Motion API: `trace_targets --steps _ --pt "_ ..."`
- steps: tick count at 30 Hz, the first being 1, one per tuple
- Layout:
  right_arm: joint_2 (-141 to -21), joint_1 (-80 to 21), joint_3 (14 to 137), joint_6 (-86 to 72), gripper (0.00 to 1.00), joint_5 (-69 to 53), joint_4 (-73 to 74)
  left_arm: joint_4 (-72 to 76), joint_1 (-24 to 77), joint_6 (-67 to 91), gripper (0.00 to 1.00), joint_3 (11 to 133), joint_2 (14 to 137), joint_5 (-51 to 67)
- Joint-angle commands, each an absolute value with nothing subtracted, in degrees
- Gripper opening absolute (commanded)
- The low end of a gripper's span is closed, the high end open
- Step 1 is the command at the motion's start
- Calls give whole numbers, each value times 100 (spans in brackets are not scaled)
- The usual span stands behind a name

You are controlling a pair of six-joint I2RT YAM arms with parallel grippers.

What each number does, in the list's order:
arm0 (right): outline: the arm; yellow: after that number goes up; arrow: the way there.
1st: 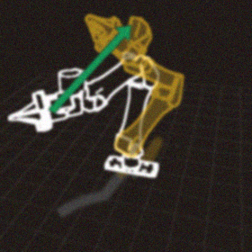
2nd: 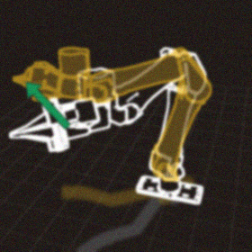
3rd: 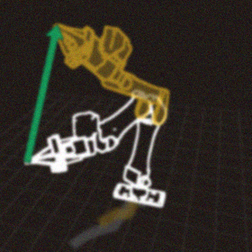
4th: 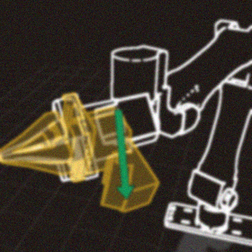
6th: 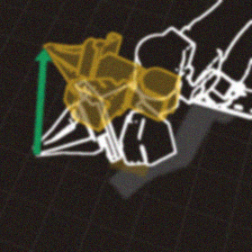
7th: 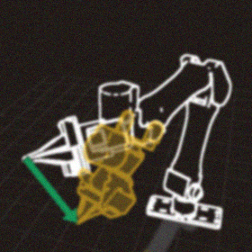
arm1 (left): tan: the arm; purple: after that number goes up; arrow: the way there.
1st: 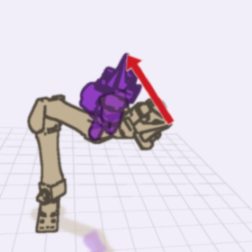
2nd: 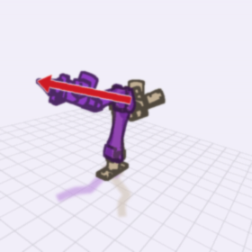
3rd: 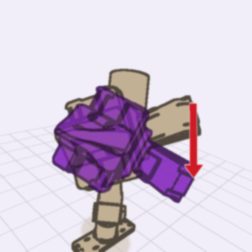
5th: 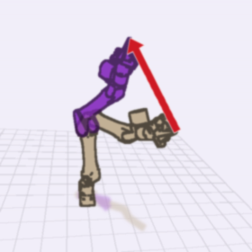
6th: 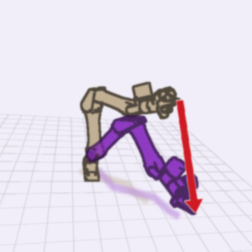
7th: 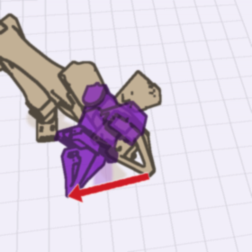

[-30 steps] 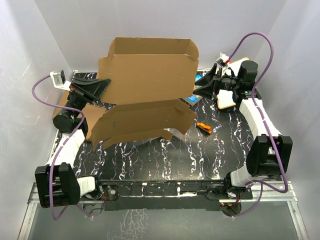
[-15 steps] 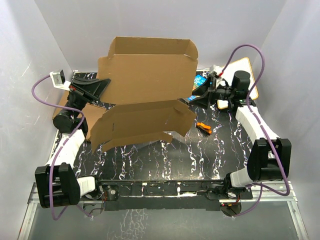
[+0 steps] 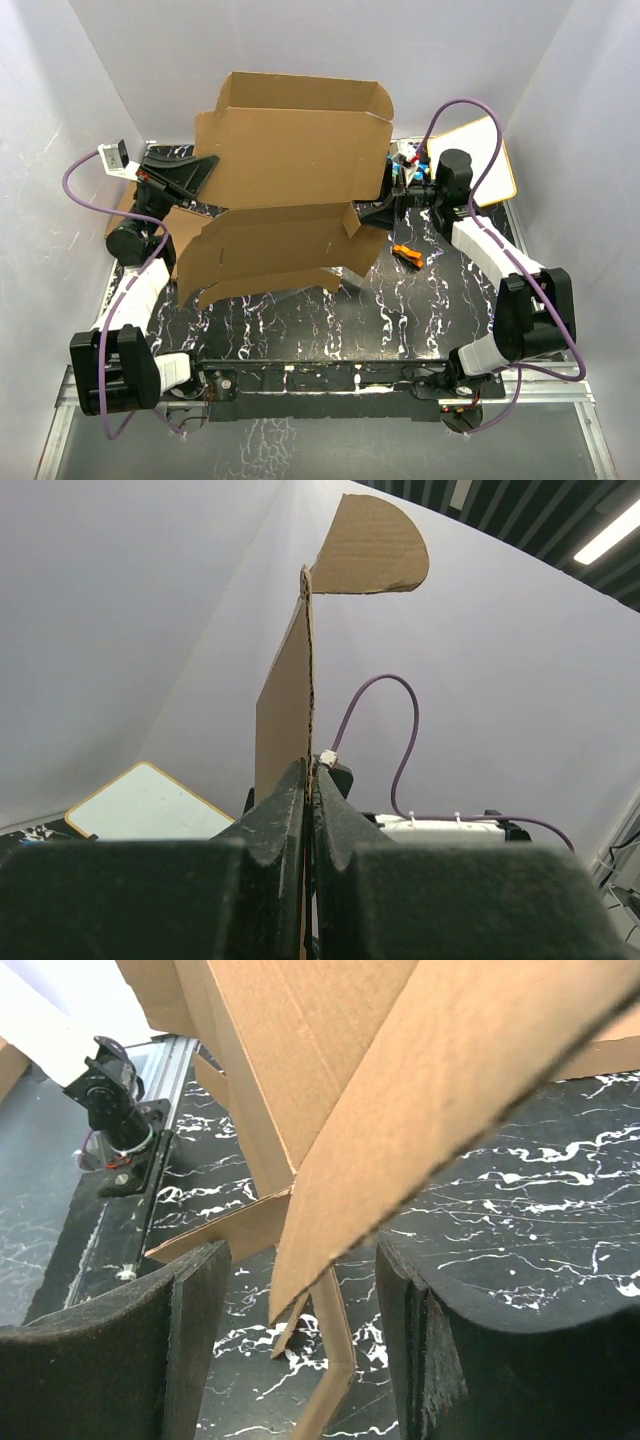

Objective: Fold the paper box

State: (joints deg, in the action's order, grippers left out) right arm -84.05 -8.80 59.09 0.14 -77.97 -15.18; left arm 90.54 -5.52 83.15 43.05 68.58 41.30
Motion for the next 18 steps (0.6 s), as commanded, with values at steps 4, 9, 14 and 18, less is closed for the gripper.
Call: trace_targets --steps 4,9,14,18 --pt "-8554 -1006 5384 -2270 65 -7656 -5059 9661 -589 8465 0 4381 6808 3847" --pt "-8858 -1109 5160 -3375 62 -7400 -6607 9724 -594 8532 0 4394 6872 3820" --pt "-9067 -1237 5159 -3560 48 -7315 -7071 9742 -588 8567 0 4383 6904 3801" --pt "-9233 -1282 5146 -3866 42 -7291 -7642 9785 -580 8621 0 4385 6943 3797"
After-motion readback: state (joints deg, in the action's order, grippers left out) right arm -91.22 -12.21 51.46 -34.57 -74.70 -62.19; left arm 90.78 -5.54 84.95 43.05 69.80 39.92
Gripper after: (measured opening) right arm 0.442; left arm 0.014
